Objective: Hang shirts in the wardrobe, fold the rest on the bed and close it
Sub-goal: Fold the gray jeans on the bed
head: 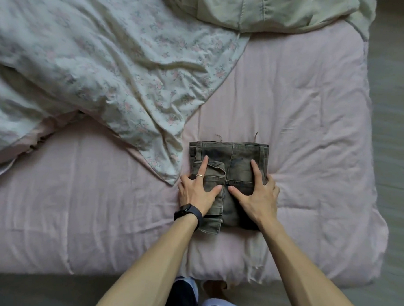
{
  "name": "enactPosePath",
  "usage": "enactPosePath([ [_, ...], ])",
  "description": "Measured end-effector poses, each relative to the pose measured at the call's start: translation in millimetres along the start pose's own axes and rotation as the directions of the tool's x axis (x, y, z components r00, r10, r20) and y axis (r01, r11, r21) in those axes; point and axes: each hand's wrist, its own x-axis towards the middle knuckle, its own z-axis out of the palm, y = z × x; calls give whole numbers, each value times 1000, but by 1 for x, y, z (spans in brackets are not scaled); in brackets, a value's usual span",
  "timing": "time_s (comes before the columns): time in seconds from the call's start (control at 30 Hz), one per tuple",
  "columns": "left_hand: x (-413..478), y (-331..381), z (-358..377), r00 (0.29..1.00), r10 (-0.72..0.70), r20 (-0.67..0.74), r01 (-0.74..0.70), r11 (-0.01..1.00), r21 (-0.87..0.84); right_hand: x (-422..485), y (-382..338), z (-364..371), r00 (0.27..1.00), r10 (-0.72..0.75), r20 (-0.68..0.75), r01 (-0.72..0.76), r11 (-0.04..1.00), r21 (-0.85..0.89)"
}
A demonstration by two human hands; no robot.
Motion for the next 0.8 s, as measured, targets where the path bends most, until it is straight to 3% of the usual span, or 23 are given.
enactPosePath([
  [0.3, -3, 0, 7, 999, 20, -44, -21, 1000, -12, -3, -10, 0, 1000, -4, -27, 5, 999, 45],
  [0.5, -1, -7, 5, 998, 44, -36, -46, 998, -49, -9, -9, 3, 995, -41, -90, 28, 989, -148],
  [0.8, -8, -4, 11, 996, 66, -57, -67, 998, 1, -14, -1, 13, 986, -136, -99, 120, 981, -155],
])
